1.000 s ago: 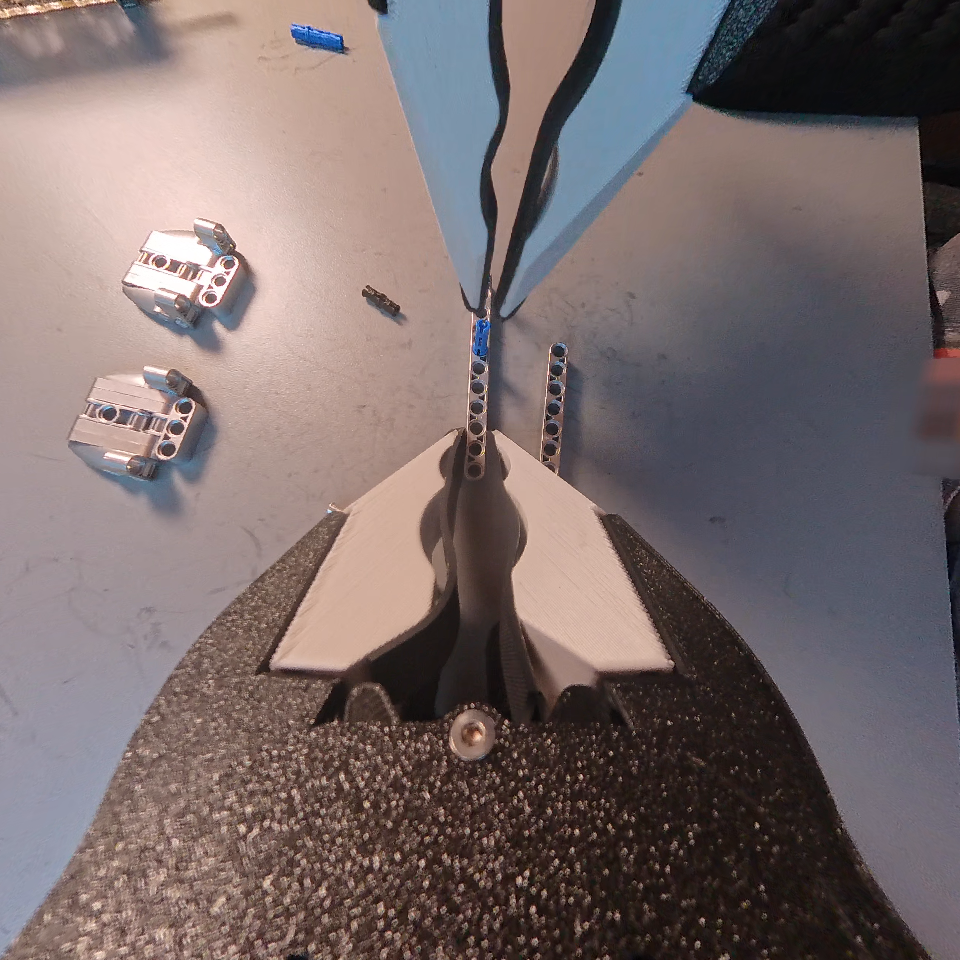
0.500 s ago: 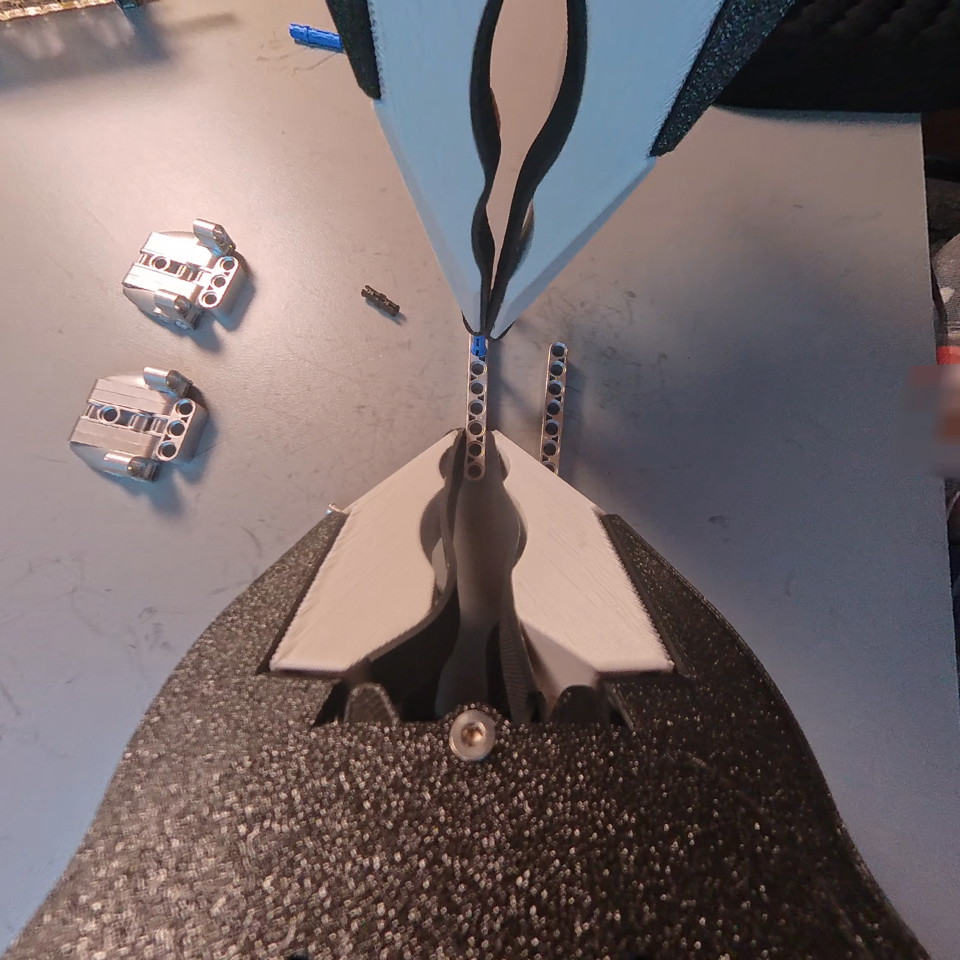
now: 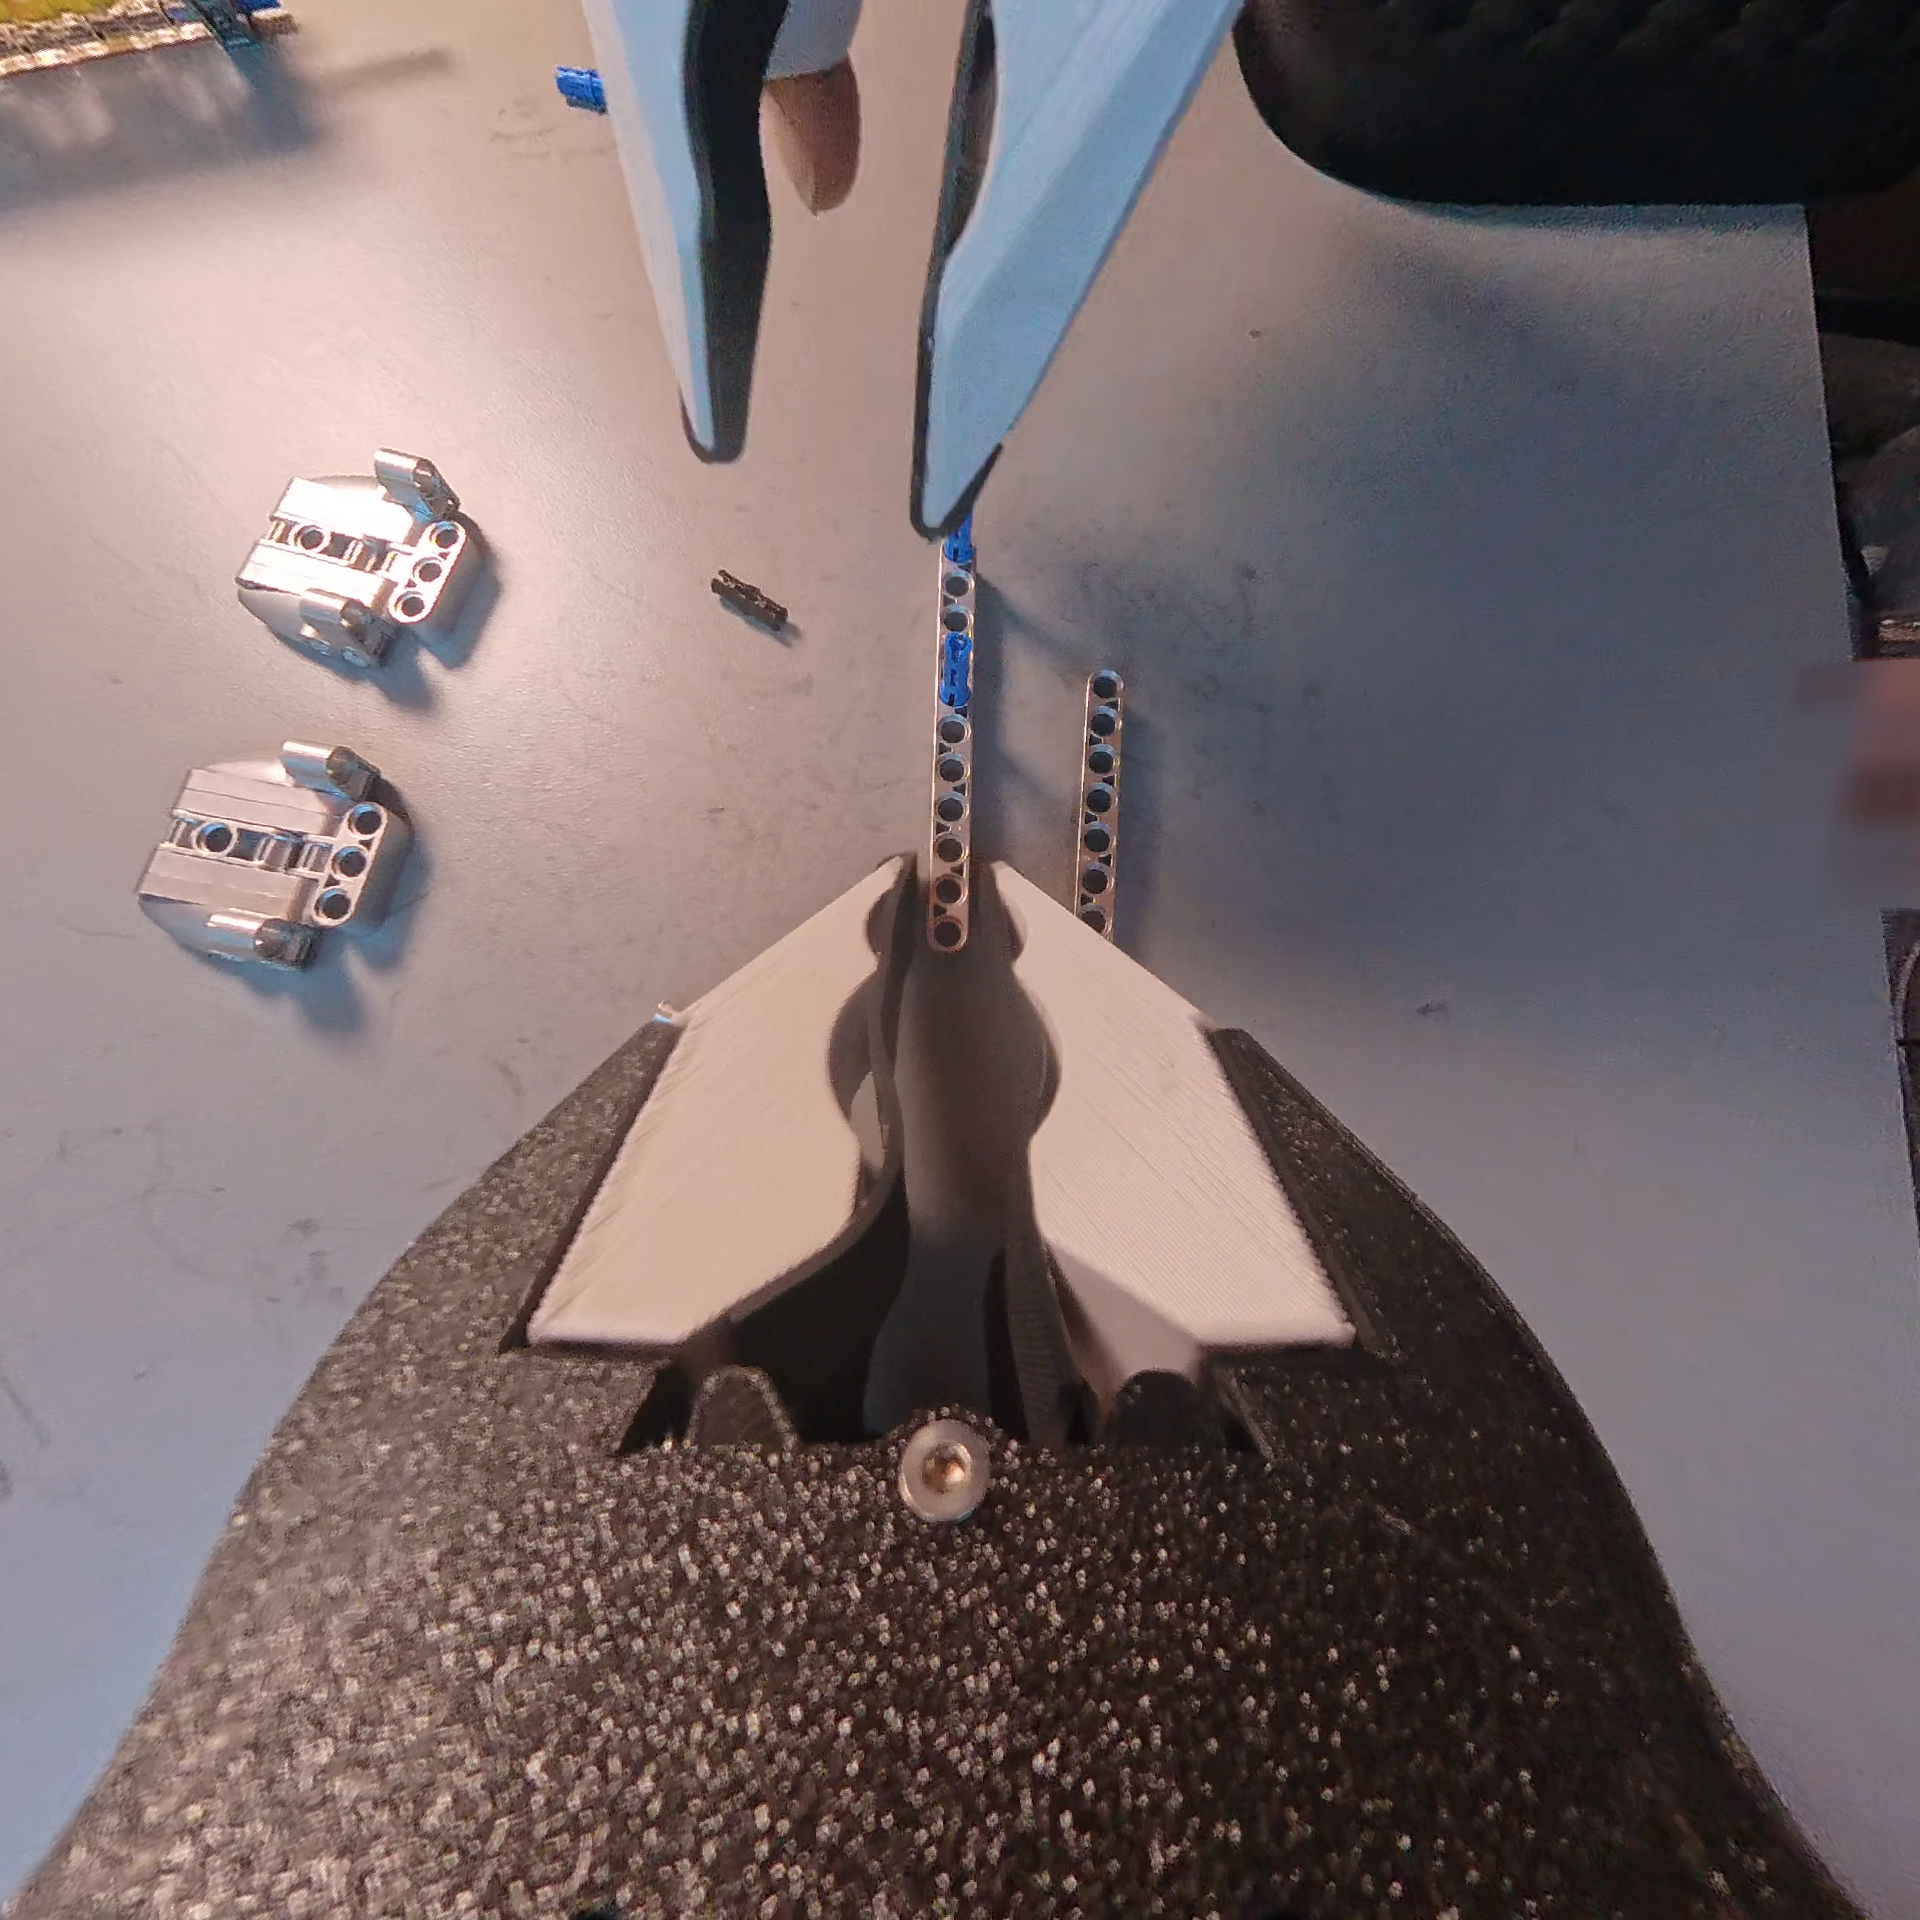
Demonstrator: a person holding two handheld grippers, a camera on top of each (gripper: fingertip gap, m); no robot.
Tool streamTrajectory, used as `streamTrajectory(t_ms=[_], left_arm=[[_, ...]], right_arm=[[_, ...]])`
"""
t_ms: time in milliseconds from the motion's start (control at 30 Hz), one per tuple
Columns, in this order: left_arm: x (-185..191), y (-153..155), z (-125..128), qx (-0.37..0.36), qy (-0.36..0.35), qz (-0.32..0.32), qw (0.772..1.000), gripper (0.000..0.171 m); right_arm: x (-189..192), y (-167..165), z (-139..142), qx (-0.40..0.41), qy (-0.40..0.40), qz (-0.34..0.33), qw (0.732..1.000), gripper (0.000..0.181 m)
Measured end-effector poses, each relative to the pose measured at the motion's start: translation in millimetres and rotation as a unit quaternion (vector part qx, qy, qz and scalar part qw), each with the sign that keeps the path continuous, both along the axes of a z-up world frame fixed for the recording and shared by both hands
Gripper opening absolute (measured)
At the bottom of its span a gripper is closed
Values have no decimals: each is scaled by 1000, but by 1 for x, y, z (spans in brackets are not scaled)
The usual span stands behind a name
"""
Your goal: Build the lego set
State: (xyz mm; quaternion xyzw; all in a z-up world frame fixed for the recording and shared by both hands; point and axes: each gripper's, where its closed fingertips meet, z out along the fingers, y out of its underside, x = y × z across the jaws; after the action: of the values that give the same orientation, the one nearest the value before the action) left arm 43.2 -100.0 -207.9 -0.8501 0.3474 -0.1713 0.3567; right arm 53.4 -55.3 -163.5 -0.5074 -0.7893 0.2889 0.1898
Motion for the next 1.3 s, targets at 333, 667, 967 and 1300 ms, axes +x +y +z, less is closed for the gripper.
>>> streamTrajectory(t_ms=[333,667,967,1300], left_arm=[[-82,30,59,89,-111,156,977,27],[-95,40,71,130,-163,191,959,29],[-42,29,45,109,-103,89,985,29],[-39,29,46,110,-103,91,984,23]], right_arm=[[-2,48,23,-63,182,-99,976,42],[39,124,86,-84,370,-193,905,25],[79,155,2,12,138,-225,964,38],[70,153,-44,59,16,-251,966,15]])
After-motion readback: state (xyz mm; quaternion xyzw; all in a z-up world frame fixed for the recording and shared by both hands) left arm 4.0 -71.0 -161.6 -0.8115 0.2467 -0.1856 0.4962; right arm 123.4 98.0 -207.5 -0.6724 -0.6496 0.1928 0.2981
